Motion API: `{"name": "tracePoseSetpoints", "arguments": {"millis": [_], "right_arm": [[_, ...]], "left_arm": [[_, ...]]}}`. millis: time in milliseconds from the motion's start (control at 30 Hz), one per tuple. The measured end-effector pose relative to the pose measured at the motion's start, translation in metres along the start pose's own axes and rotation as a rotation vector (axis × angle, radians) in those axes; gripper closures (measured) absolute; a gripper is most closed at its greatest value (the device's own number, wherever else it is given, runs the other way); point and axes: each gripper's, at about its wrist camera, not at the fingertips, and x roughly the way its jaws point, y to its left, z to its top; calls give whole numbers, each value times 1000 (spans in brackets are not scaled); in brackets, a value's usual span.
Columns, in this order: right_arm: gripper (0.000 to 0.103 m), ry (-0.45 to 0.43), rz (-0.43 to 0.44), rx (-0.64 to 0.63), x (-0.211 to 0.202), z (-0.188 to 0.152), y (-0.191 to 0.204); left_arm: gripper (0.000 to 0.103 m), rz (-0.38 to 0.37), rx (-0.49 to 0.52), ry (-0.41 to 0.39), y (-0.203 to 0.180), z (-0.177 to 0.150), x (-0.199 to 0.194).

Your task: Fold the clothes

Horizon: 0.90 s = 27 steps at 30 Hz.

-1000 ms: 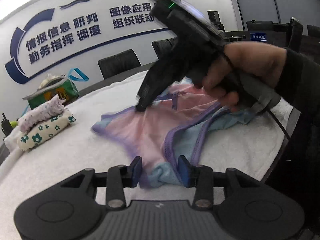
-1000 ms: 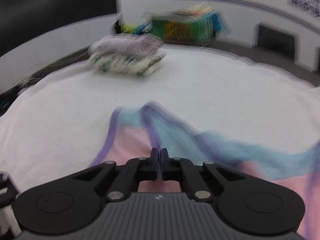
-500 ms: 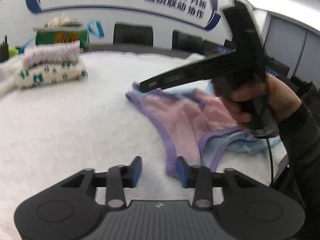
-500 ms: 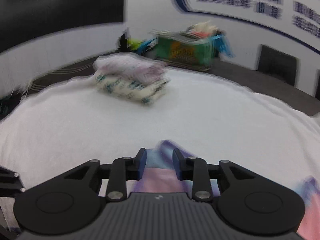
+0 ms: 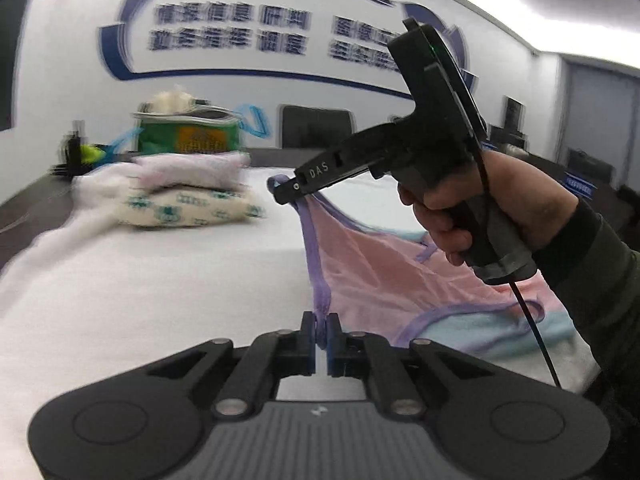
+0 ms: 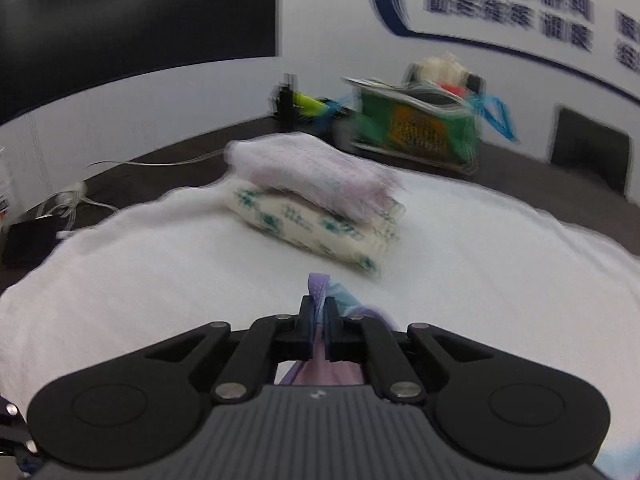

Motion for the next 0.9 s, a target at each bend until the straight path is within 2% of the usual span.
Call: {"name": "tracePoseSetpoints", "arguments": {"millis": [100, 167, 233, 300, 367, 400, 433, 467, 533, 667, 767, 900], "right_arm": [[99, 18, 42, -15, 30, 22, 31], [99, 71, 72, -2, 53, 25, 47], [95, 128, 92, 1, 73, 24, 58], [95, 133, 70, 0, 70, 20, 56], [88, 113, 46, 17, 51, 16, 42], [79, 93, 32, 32, 36, 15, 31], [74, 74, 19, 47, 20, 13, 19], [74, 59, 7, 60, 6, 11, 8], [74, 107, 2, 52, -12, -1, -8], [74, 169, 26, 12, -30, -28, -15], [74, 160, -13, -13, -35, -43, -21], [74, 148, -46, 79, -37, -54, -49]], "left_arm": [[100, 69, -56, 17, 34, -6, -12], [97, 81, -96, 81, 54, -13, -8], [94, 91, -118, 94, 60, -18, -9], [94, 91, -120, 74, 61, -20, -15], [88, 33, -123, 27, 53, -12, -20], [84, -3, -126, 14, 47, -9, -19], [81, -44, -126, 10, 38, -5, -15], [81, -85, -125, 9, 27, -2, -12], [78, -135, -79, 16, 1, -1, 1], [78, -124, 50, 52, -47, -5, 33], [78, -150, 53, 113, -65, -6, 47], [77, -238, 39, 144, -89, -3, 56]]}}
